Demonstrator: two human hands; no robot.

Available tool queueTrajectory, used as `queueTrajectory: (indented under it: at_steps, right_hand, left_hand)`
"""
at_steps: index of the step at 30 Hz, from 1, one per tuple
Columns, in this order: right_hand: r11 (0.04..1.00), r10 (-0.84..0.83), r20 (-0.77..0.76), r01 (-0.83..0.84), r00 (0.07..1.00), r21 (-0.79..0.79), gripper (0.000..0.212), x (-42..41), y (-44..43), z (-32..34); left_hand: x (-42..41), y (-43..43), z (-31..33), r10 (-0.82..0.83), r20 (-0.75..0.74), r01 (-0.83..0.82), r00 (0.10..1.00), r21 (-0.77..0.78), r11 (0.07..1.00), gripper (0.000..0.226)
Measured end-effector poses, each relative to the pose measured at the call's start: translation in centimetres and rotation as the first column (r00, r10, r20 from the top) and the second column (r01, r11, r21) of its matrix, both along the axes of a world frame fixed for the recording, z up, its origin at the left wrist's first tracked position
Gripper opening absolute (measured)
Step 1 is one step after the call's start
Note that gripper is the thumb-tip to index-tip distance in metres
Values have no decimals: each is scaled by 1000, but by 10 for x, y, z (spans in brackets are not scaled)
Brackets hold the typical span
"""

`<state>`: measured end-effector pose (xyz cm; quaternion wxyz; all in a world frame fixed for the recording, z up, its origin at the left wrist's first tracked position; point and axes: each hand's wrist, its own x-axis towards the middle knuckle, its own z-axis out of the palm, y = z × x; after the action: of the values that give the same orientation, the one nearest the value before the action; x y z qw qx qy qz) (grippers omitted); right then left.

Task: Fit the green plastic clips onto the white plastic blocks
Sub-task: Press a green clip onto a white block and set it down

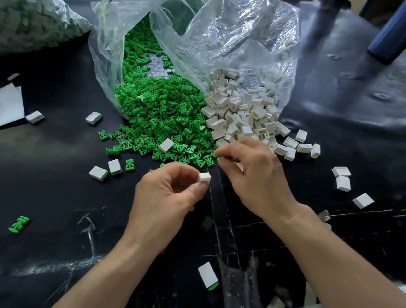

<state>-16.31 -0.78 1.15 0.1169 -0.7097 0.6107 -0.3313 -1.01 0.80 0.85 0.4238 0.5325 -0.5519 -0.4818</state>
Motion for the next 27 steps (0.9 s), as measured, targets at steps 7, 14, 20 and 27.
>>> queueTrajectory:
  at_steps: [7, 14, 20, 27]
  right_hand:
    - [990, 122, -402, -81, 907, 118, 44, 5, -1, -6]
    - [986, 124, -363, -72, 924, 152, 24, 3, 0, 0]
    - [985, 122, -263, -84, 957, 150, 19, 2, 2, 4]
    - [984, 45, 172, -74, 984, 161, 15, 0, 4, 6]
  left_hand:
    - [-1, 1, 2, -42, 6, 42, 999, 0, 999, 21]
    - [-2, 1, 5, -6, -103, 12, 995, 57, 998, 36]
    - [-3, 1, 6, -8, -116, 16, 993, 71, 997, 19]
    - [-2, -1, 8, 8, -222, 8, 975, 69, 998, 27]
